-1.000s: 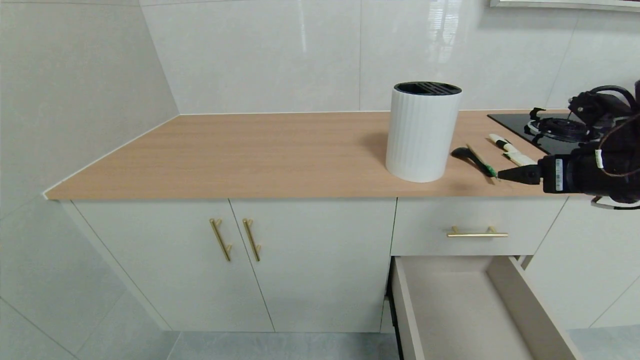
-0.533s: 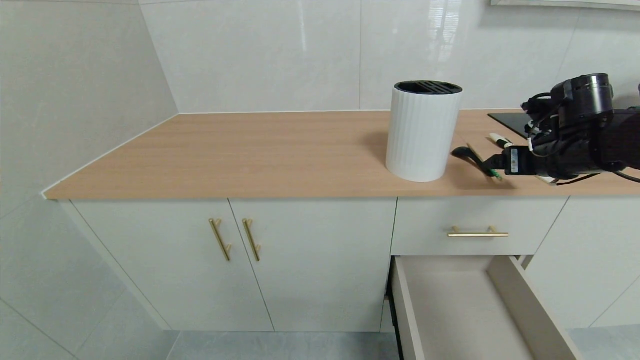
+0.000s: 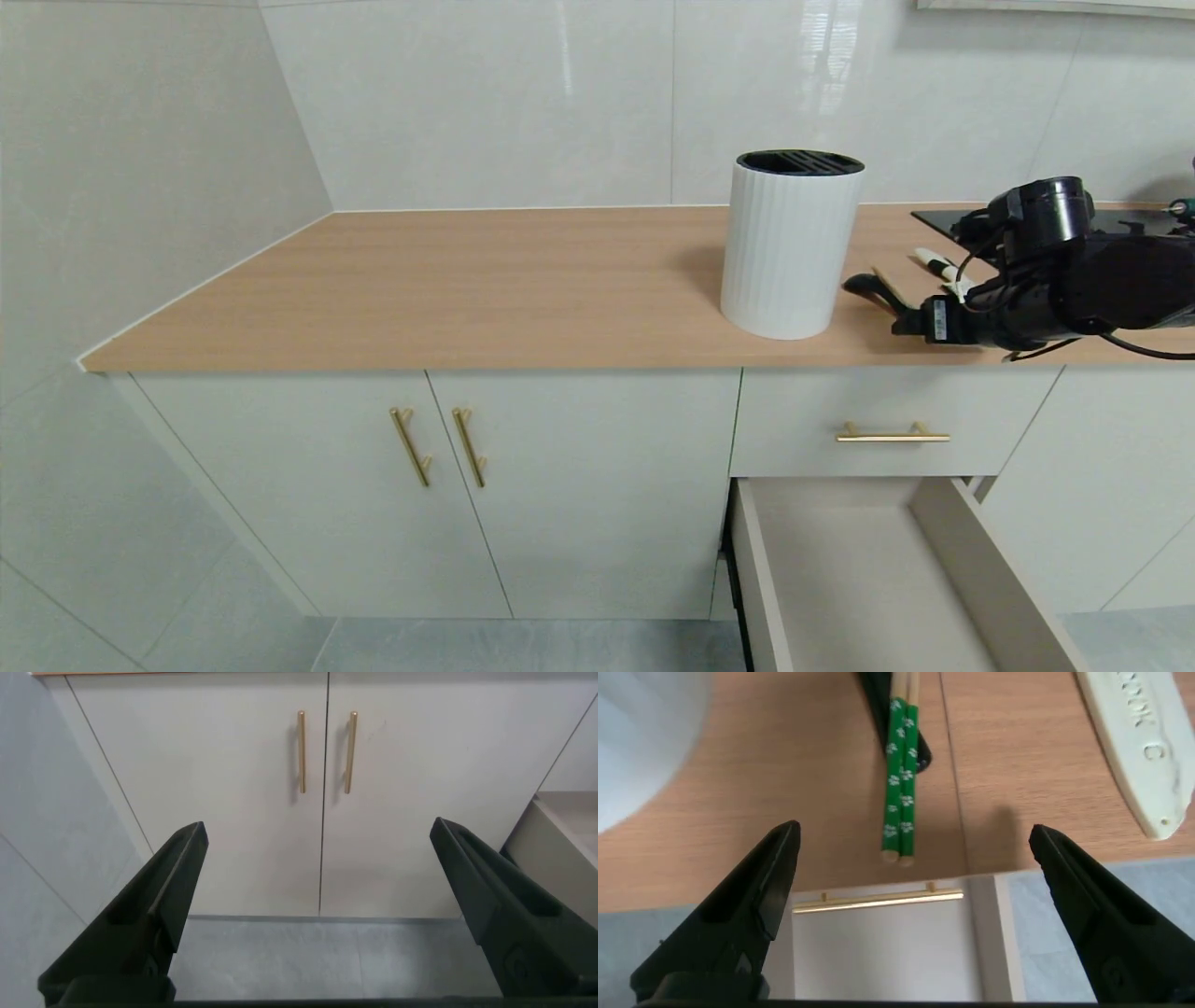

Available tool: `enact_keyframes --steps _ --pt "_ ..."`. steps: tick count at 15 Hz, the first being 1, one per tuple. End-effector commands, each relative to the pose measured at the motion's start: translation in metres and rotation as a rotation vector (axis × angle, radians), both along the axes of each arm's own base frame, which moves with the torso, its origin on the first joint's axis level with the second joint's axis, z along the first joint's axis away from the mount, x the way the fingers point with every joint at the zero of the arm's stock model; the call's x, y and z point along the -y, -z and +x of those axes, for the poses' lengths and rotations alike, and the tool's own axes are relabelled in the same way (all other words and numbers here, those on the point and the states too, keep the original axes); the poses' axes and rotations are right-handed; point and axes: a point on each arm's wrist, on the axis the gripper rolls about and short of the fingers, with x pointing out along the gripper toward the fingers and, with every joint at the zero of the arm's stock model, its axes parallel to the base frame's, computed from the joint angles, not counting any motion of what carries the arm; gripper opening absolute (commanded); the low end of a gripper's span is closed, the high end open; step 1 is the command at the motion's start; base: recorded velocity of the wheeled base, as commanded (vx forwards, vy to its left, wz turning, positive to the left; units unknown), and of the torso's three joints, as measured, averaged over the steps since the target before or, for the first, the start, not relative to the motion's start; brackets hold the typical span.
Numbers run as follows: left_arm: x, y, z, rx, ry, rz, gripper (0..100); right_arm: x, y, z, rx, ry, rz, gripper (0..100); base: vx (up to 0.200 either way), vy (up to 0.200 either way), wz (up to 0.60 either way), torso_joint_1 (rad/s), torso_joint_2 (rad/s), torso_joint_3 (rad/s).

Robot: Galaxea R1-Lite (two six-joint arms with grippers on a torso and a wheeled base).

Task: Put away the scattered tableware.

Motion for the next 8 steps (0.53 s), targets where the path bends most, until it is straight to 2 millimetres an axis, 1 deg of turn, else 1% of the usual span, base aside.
enact_keyframes --steps 1,6,7,8 --pt "0.0000 -0.0001 0.0001 -0.001 -0.001 0.000 100 -0.0004 0.0041 0.0031 -0.009 0.003 0.000 100 0.000 0.000 0.00 0.000 0.00 0.000" --pt "0.0000 -0.0001 0.0001 -0.001 -0.001 0.000 100 -0.0007 0.0055 0.0064 -0.007 0.012 0.014 100 0.000 0.000 0.00 0.000 0.00 0.000" --pt "0.0000 -0.0001 0.0001 -0.001 -0.002 0.000 100 -0.0007 0.0055 0.0064 -0.006 0.012 0.016 0 0.000 0.000 0.00 0.000 0.00 0.000" --pt "0.0000 -0.0001 0.0001 -0.001 -0.001 0.000 100 -0.0007 0.0055 0.0064 -0.007 0.011 0.017 0 0.000 0.000 0.00 0.000 0.00 0.000"
